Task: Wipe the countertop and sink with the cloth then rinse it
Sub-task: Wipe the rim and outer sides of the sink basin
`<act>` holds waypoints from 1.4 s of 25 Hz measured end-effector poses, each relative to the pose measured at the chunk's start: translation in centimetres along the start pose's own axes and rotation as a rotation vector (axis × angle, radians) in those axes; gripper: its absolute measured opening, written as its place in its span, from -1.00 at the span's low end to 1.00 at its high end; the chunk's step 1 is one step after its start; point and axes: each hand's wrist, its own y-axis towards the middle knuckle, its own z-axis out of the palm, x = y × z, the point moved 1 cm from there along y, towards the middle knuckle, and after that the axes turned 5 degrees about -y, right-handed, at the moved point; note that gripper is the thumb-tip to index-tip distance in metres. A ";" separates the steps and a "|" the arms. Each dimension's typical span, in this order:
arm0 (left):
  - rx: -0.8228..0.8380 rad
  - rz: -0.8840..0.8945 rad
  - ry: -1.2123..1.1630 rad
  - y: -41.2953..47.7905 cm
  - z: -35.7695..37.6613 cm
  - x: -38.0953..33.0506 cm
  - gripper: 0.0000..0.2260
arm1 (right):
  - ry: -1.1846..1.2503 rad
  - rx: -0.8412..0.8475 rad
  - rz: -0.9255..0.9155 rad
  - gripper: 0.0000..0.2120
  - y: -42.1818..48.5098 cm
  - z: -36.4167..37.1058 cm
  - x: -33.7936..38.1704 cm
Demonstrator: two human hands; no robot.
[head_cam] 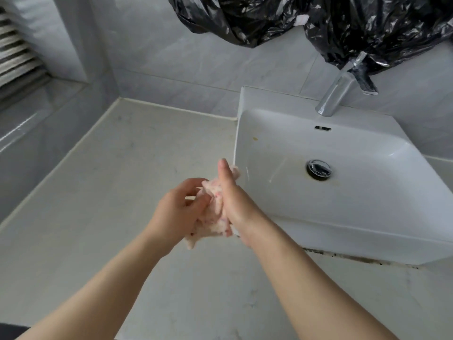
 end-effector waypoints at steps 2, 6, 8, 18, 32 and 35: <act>-0.117 -0.077 0.000 1.0 -0.5 0.2 -0.78 | -0.302 -0.145 -0.097 -0.25 -0.1 -1.7 0.2; -0.234 -0.270 -0.382 2.0 1.5 1.9 -0.78 | -0.726 -0.706 -0.182 -0.46 -0.1 -6.5 -1.4; -0.127 -0.414 -0.621 1.6 5.1 1.8 -0.83 | -0.904 -0.618 -0.046 -0.57 0.1 -7.4 -2.8; -0.049 -0.441 -0.776 4.4 8.9 0.0 -0.60 | -0.955 -0.483 -0.005 -0.69 1.8 -7.6 -4.4; 0.043 -0.469 -0.670 3.3 8.9 1.8 -0.57 | -0.998 -0.514 -0.011 -0.66 1.6 -7.1 -3.8; 0.048 -0.529 -0.720 5.6 8.1 1.3 -0.50 | -0.995 -0.526 -0.003 -0.69 1.5 -7.1 -3.5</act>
